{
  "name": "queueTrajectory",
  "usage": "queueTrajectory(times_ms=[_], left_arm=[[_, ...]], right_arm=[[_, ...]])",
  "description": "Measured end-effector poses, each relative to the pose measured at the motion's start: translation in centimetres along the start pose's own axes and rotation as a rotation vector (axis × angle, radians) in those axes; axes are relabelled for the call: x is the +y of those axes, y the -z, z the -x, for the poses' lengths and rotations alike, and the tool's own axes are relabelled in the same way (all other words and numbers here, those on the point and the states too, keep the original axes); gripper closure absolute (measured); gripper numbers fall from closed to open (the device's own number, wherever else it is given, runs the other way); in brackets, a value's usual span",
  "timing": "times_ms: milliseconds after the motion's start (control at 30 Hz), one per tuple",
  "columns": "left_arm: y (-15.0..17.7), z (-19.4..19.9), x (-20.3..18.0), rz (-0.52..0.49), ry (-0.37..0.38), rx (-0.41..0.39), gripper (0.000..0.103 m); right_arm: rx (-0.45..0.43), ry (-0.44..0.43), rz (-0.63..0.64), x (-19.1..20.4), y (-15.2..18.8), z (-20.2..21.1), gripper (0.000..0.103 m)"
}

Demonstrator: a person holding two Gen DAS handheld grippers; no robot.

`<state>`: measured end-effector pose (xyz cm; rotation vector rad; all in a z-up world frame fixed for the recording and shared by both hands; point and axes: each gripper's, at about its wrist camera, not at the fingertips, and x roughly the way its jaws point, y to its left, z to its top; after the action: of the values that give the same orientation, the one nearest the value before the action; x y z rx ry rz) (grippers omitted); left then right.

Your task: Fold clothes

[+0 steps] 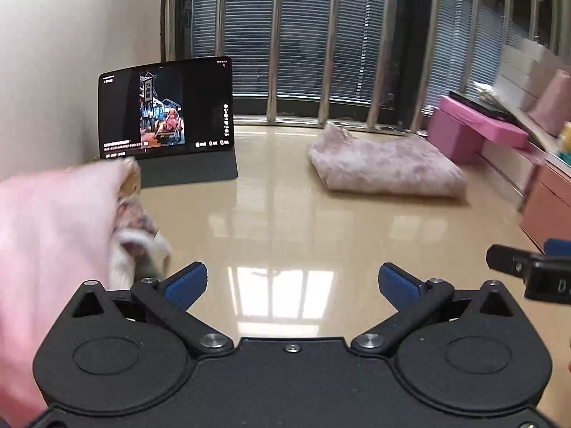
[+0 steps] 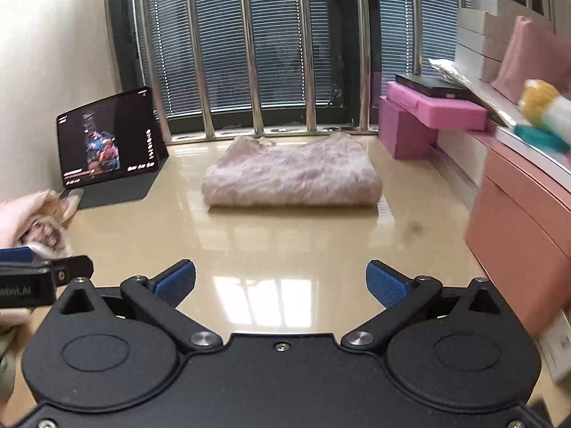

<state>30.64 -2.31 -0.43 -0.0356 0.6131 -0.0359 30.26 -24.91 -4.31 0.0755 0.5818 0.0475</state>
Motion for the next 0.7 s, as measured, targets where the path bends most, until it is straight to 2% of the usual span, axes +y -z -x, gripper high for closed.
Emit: queueTrajectory(times_ms=[267,467,600,700], left_arm=[[5.2,6.2,1.4,0.032,0.022,-0.034,0.0],[8.5,11.7,2.6,0.078,0.057,-0.097,0.0],[10.7,14.8,2.7,0.06,0.078,-0.088,0.0],[12.6,16.6,2.2,0.008,0.03,-0.114,0.0]], right_arm=[[0.0,-0.085,0.035,0.5,5.5,7.2,0.0],[-0.05,-0.128,0.02,0.6,9.2,13.2,0.0],[-0.067,-0.127,0.011,0.6,11.4,16.3,0.0],[-0.052,-0.12,-0.019,0.7,13.1,17.6,0.0]])
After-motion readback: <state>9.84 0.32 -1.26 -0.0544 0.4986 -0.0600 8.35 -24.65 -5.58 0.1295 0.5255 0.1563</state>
